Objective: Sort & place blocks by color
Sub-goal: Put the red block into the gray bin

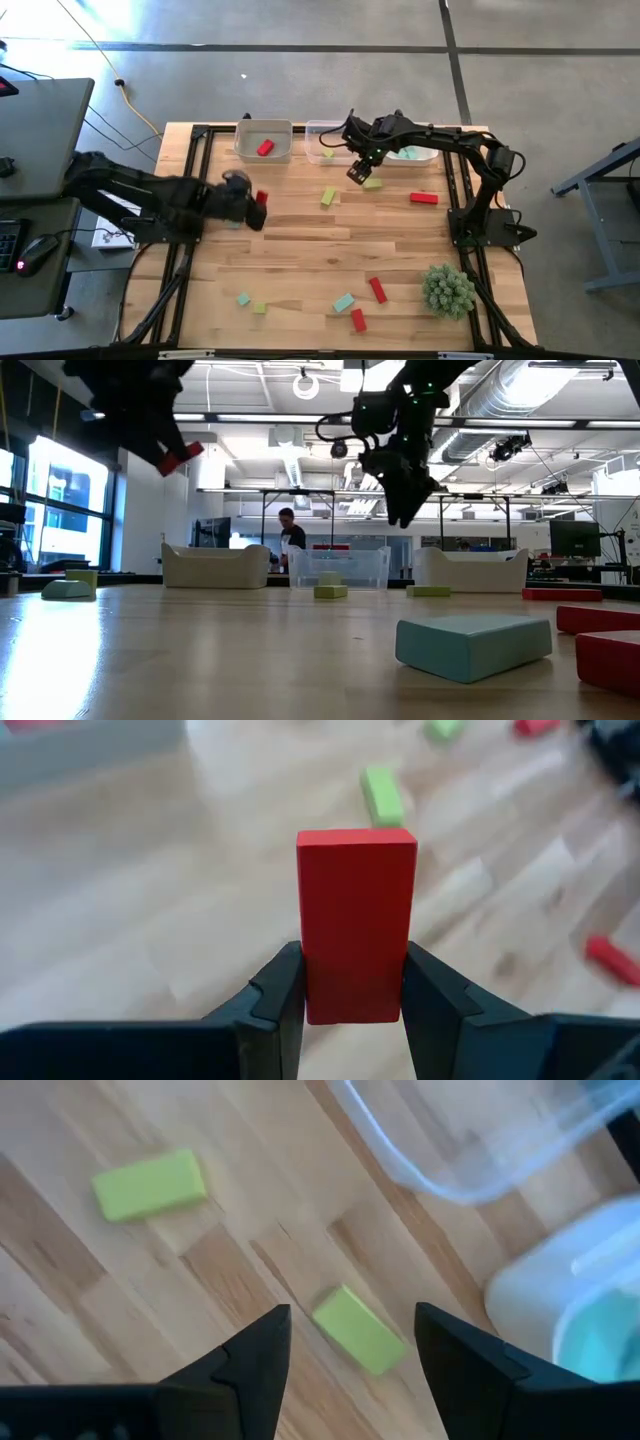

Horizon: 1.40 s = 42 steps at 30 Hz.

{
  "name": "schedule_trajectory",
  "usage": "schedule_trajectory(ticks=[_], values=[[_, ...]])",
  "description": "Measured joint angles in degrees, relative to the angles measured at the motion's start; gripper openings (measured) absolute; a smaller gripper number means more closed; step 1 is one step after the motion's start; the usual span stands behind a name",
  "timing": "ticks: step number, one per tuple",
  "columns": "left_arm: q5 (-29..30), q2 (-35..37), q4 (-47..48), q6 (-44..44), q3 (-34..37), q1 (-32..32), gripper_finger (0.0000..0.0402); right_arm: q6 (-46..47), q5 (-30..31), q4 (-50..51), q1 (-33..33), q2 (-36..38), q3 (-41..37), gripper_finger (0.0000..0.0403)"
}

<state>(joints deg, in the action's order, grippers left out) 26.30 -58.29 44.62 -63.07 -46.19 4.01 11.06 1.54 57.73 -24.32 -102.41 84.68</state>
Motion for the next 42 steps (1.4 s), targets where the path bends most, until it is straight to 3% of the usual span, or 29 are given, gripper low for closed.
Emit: schedule_trajectory(ticks=[5, 12, 25, 31, 42], values=[[-2.6, 1.5, -2.0, 10.0, 0.0, -10.4, 0.0102, -2.3, -3.9, -4.9, -0.2, 0.0, 0.0, 0.02], [-6.3, 1.5, -6.5, 24.4, 0.1, -23.9, 0.0102, -8.2, -4.2, -12.5, -0.2, 0.0, 0.0, 0.02], [-12.3, -2.5, -13.0, 40.9, 0.0, -44.8, 0.0102, -21.1, -3.5, -24.5, -0.6, 0.0, 0.1, 0.02], [-16.5, -9.3, -19.3, 45.3, 0.0, -51.4, 0.0102, -23.0, -3.5, -28.1, -2.1, 0.0, 0.1, 0.02], [-21.9, -21.7, -22.2, 46.3, 0.0, -58.5, 0.0102, -23.0, -3.6, -29.3, -5.4, 0.0, 0.1, 0.02]])
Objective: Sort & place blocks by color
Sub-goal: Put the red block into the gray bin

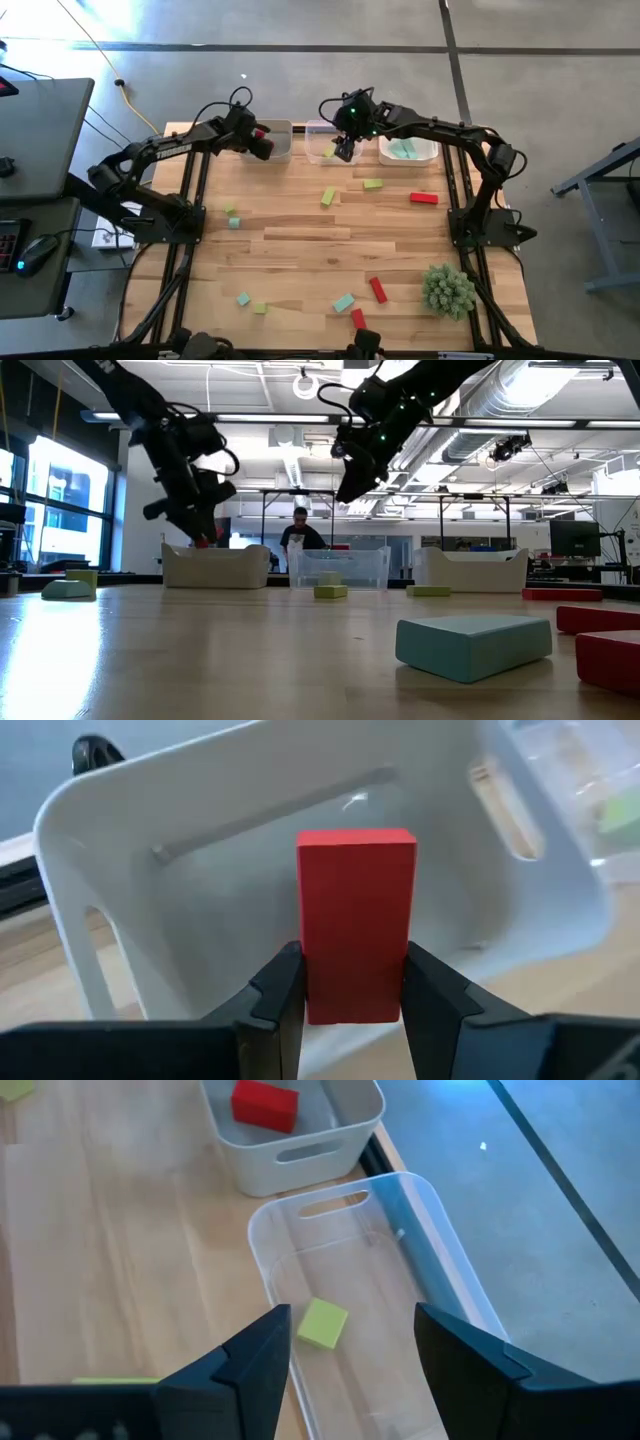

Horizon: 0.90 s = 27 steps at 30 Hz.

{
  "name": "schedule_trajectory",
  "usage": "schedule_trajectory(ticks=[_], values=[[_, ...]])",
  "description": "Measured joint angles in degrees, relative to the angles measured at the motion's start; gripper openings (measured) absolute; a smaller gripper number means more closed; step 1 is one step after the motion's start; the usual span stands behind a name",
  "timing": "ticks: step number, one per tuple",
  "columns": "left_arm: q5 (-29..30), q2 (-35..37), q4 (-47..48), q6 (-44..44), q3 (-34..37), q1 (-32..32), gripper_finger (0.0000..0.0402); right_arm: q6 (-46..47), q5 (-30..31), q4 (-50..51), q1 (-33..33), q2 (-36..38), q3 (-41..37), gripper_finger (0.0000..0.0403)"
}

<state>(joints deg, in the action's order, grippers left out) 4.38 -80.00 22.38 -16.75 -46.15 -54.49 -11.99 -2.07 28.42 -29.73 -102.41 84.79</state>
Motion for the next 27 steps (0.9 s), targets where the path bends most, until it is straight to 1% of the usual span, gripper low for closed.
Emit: schedule_trajectory(ticks=[3, 8, 13, 18, 23, 27], values=[[-0.5, -1.8, -0.7, 0.0, 0.0, -0.5, 0.0103, 1.8, -0.1, 0.0, -0.3, 0.0, 0.0, 0.02], [-0.3, -3.0, -1.8, 1.3, 0.0, -0.7, 0.0124, 6.2, -0.1, 0.0, -0.3, 0.0, 0.0, 0.02], [-0.3, -3.0, -1.8, 3.8, 0.0, -0.7, 0.0135, 14.4, 0.0, 0.0, -0.2, 0.0, 0.0, 0.02], [-0.4, -3.0, -1.8, 3.9, 0.0, -1.4, 0.0146, 21.0, -1.6, 1.6, -0.2, 0.0, 0.0, 0.02], [-5.7, -3.0, -1.8, 5.0, 0.0, -2.5, 0.0167, 28.0, -3.0, 5.4, 0.3, 0.0, 0.0, 0.02], [-6.6, -3.0, -1.8, 6.9, 0.0, -2.6, 0.0185, 31.0, -3.0, 7.8, 2.0, 0.0, 0.0, 0.02]])
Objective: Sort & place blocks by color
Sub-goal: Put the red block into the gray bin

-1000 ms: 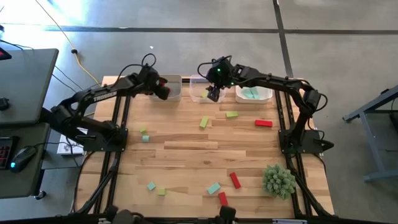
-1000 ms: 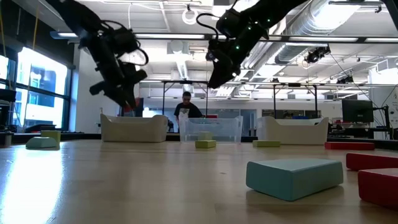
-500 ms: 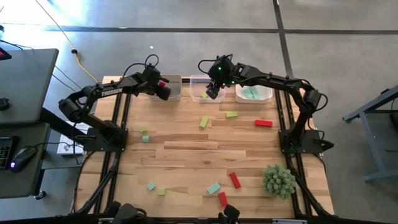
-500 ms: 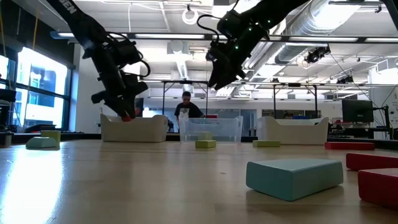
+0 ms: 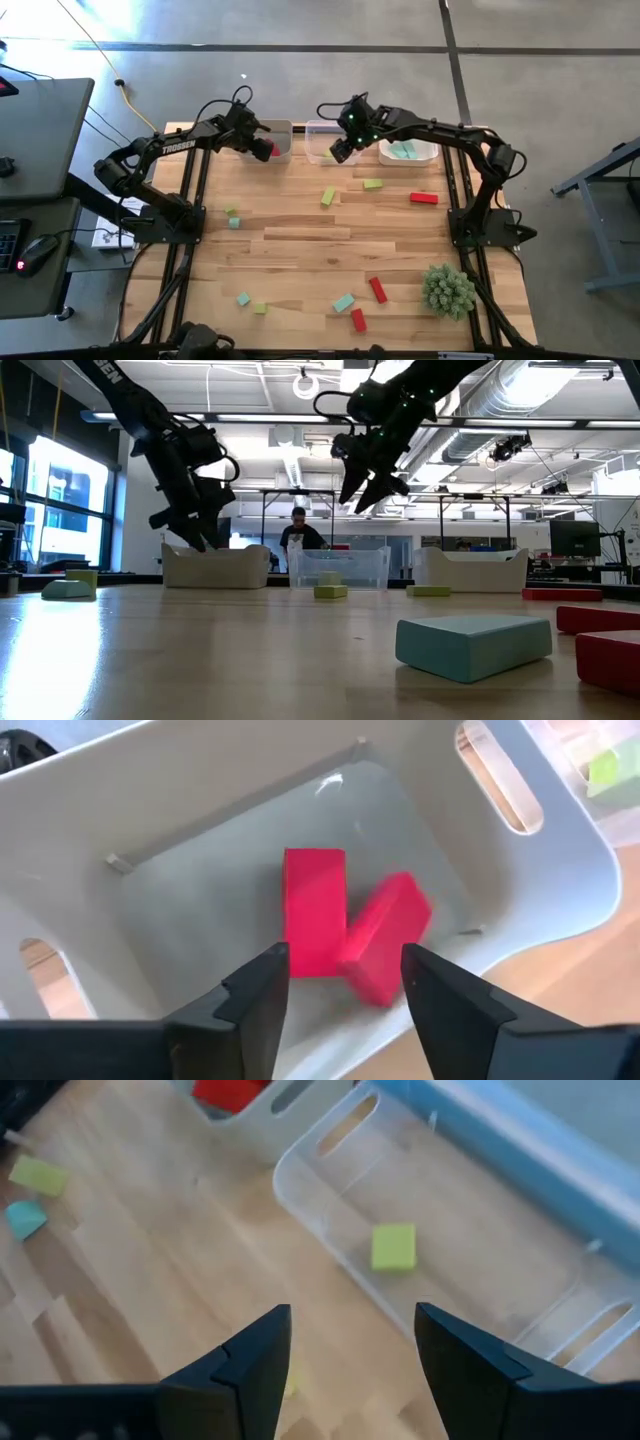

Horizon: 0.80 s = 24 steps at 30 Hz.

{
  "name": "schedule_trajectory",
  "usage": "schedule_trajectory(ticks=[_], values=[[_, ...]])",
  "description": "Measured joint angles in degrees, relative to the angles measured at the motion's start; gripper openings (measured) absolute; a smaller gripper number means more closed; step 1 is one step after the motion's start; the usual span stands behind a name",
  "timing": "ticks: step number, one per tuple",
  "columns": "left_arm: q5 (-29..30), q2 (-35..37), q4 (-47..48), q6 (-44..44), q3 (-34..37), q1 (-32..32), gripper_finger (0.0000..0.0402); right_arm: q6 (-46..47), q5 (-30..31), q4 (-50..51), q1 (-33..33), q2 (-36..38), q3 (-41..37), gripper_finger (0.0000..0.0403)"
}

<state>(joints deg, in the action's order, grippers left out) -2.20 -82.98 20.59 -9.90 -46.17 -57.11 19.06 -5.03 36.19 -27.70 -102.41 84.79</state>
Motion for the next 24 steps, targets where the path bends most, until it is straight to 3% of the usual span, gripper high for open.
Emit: schedule_trajectory(ticks=[14, 24], values=[[-0.2, 0.0, 3.8, 8.7, -4.8, 1.5, 0.0201, 11.8, 0.4, 4.4, 9.0, 0.0, 0.0, 0.02], [-0.2, 0.0, 7.4, 13.3, -8.3, 7.6, 0.0199, 23.2, 2.8, 14.3, 15.5, 0.0, 0.0, 0.02]])
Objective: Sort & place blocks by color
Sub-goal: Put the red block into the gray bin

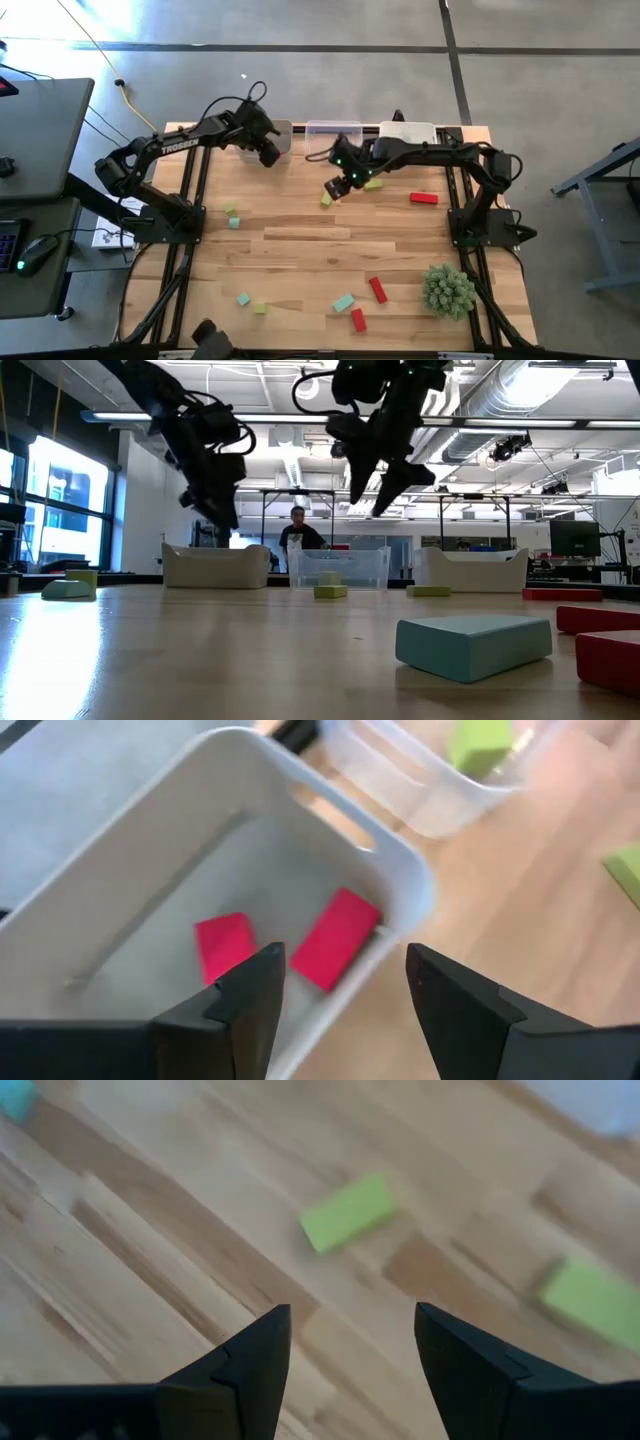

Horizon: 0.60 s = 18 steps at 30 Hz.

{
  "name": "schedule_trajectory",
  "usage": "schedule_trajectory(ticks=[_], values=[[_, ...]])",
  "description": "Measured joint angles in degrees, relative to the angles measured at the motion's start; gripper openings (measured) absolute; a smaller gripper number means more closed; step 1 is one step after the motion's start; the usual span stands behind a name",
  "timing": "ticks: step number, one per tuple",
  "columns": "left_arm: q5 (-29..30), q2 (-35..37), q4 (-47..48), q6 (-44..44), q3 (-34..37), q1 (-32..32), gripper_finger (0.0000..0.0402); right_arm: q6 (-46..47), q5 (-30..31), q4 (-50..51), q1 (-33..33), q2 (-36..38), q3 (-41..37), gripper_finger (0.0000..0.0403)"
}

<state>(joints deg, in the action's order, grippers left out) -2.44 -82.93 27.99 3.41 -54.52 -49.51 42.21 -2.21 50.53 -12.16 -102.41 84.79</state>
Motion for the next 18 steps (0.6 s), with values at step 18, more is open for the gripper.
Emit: schedule_trajectory(ticks=[18], values=[[0.0, 5.3, 2.7, -0.2, 0.0, 11.6, 0.0198, 14.7, 2.2, 14.2, 14.7, 0.0, -0.2, 0.02]])
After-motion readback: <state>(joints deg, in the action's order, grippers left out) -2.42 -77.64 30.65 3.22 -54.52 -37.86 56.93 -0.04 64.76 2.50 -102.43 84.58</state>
